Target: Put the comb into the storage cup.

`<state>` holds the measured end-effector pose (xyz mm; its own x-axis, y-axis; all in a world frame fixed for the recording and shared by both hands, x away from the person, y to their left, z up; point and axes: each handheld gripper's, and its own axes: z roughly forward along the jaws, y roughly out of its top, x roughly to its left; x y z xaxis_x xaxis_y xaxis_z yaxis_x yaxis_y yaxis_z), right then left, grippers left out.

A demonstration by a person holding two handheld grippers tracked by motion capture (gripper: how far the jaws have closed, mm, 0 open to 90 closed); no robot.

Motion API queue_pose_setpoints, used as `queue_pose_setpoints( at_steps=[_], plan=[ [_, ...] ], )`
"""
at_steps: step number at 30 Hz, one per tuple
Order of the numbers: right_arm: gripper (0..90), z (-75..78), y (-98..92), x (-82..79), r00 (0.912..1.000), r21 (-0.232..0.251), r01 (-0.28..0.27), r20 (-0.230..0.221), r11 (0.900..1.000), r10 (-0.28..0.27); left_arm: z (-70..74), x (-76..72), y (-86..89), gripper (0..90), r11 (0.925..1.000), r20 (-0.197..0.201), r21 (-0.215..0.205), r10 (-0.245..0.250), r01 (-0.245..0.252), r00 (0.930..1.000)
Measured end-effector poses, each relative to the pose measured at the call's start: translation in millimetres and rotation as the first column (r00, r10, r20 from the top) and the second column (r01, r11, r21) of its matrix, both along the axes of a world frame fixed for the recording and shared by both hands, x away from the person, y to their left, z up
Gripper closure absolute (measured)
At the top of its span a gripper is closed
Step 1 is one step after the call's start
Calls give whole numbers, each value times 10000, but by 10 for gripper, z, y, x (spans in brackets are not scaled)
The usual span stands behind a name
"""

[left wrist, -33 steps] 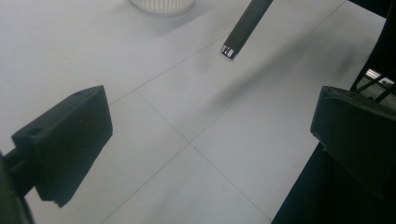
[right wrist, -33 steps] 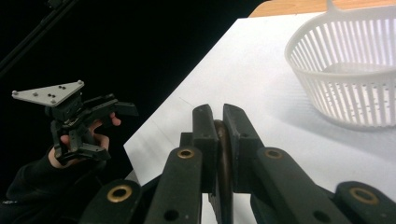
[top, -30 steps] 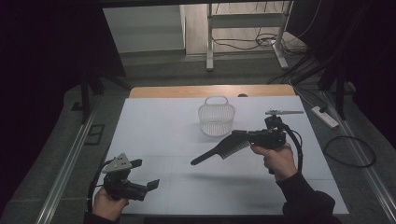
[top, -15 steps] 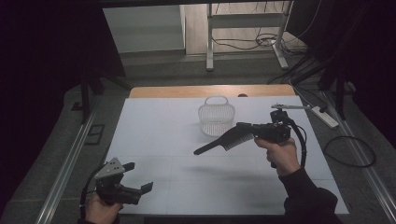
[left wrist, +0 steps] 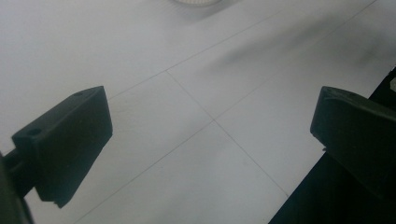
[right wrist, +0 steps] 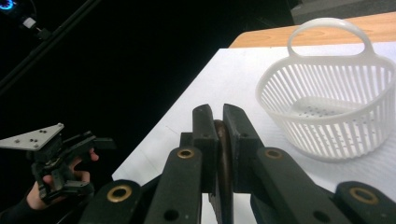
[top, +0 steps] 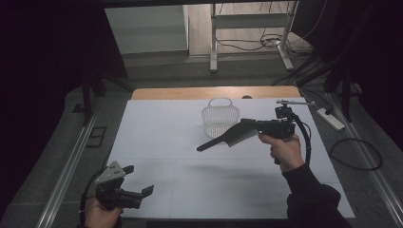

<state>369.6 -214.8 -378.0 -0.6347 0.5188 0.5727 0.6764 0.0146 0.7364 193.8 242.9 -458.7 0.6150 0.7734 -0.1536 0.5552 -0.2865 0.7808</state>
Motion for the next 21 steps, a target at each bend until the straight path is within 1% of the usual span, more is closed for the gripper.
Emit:
queue_pose_setpoints(
  at_steps=[4,7,10,12,18,21],
  plan=[
    [839,6,4,47,9999,-160,138,-12,9998,-138,-2,6,-2,0,10000,-63,2,15,-15,10000],
    [839,20,-2,79,9997,-162,262,-25,9995,-263,-3,13,2,0,10000,-120,-36,4,-4,9999],
    [839,41,-12,109,9992,-140,392,-29,9991,-392,-5,21,5,0,9999,-191,-42,128,-129,9997],
    [839,57,-20,129,9989,-147,471,-9,9988,-471,-7,28,1,0,9998,-267,-1,222,-222,9994],
    [840,105,-43,208,9976,-60,686,-49,9976,-686,-9,39,-5,0,9996,-340,97,287,-283,9990],
    [839,137,-47,253,9969,-154,788,-2,9968,-789,-12,45,-7,0,9994,-410,89,345,-341,9986]
  ],
)
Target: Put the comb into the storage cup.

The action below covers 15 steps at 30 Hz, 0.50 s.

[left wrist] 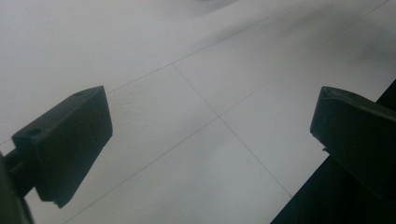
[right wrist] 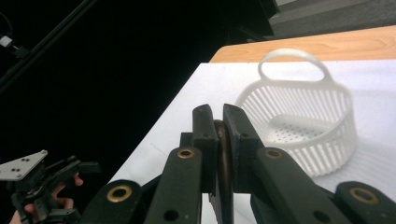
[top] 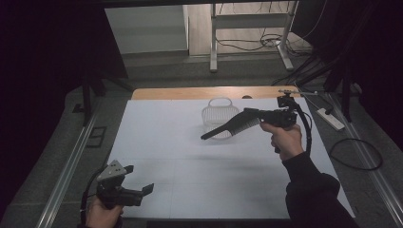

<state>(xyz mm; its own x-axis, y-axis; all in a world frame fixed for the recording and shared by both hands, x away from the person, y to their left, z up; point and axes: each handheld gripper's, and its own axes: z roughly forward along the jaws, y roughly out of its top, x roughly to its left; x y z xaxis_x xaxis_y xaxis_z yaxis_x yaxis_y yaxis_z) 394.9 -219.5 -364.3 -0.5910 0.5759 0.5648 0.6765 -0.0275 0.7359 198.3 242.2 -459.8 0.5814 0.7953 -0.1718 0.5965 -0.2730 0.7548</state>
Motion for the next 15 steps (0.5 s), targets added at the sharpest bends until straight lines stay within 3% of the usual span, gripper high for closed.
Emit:
queue_pose_setpoints(
  at_steps=[15],
  plan=[
    [839,149,-54,228,9981,-27,612,86,9981,-612,-7,26,-21,0,9995,-242,227,208,-202,9995]
  ],
)
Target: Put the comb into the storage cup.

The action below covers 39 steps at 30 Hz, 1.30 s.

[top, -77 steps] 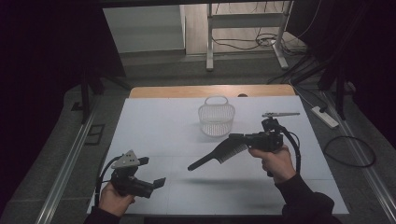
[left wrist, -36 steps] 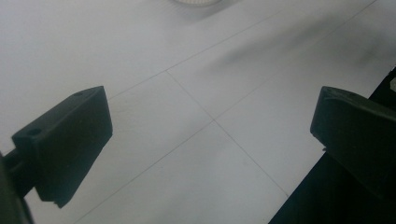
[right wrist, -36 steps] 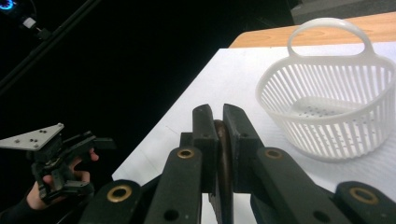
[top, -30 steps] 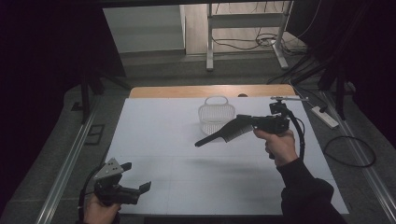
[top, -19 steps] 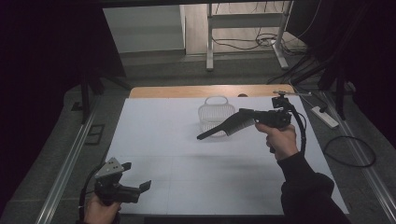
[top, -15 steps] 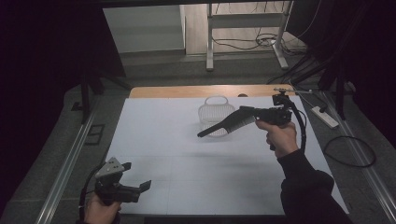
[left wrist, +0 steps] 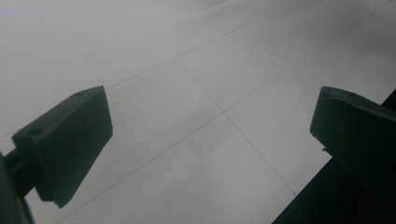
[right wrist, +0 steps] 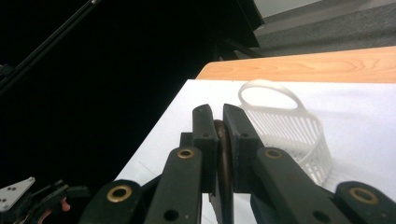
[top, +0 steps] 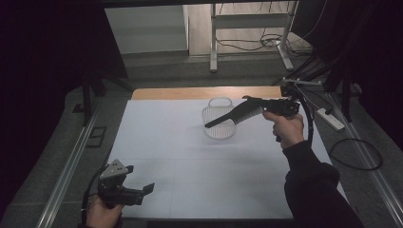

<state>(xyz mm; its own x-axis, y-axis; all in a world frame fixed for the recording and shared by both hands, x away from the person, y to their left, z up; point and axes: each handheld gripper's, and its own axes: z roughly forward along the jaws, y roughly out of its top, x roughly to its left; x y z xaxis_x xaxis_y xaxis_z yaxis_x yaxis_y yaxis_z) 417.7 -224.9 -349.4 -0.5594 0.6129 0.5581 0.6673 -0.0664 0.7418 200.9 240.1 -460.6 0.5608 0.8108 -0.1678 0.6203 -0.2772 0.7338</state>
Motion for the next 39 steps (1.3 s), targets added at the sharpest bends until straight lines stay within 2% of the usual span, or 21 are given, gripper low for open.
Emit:
queue_pose_setpoints(
  at_steps=[18,39],
  plan=[
    [839,100,-36,223,9978,-187,654,80,9977,-653,-3,12,-17,1,9998,-93,209,14,-12,10000],
    [839,-40,17,424,9929,-836,1187,-9,9894,-1192,-3,18,-24,1,9996,-154,282,-16,20,9999]
  ],
)
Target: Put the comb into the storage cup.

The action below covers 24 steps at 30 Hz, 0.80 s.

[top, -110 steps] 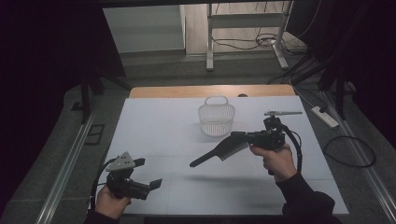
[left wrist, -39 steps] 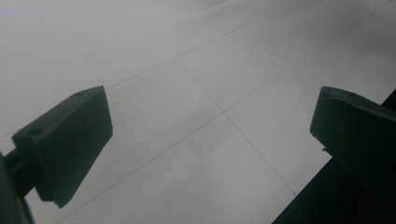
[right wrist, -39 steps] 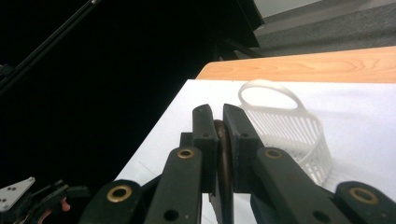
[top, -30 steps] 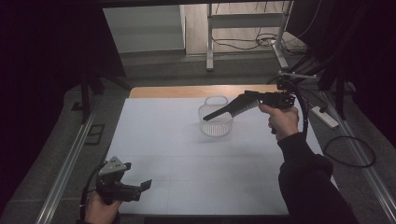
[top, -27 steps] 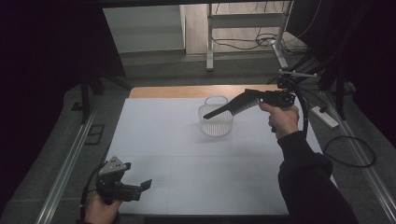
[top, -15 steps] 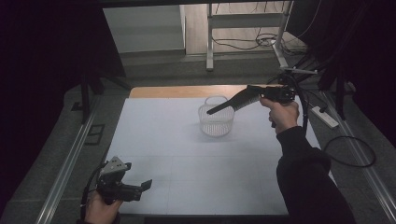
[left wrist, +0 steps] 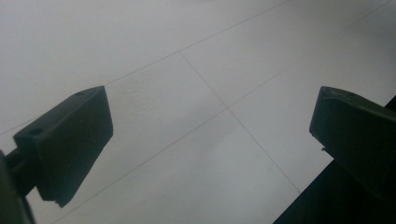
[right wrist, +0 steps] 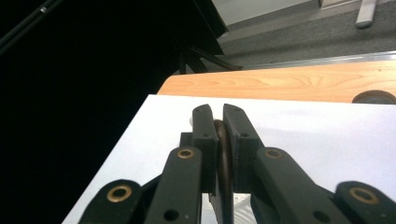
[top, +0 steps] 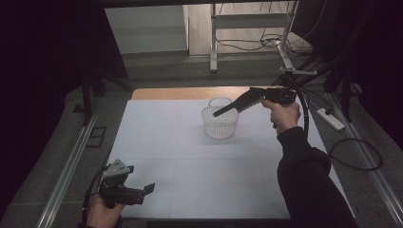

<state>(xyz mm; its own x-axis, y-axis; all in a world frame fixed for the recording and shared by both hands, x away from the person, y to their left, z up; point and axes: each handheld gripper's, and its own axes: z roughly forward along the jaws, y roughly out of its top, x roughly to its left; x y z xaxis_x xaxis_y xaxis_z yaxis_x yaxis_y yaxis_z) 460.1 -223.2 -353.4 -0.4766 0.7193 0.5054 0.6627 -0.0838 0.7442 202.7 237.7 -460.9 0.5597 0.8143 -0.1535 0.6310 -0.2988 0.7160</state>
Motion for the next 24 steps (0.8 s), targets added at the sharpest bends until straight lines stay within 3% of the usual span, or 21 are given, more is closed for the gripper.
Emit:
queue_pose_setpoints(
  at_steps=[24],
  plan=[
    [839,-235,166,175,9996,-560,56,-272,9984,-71,0,0,2,2,10000,-2,-15,-40,40,10000]
  ],
)
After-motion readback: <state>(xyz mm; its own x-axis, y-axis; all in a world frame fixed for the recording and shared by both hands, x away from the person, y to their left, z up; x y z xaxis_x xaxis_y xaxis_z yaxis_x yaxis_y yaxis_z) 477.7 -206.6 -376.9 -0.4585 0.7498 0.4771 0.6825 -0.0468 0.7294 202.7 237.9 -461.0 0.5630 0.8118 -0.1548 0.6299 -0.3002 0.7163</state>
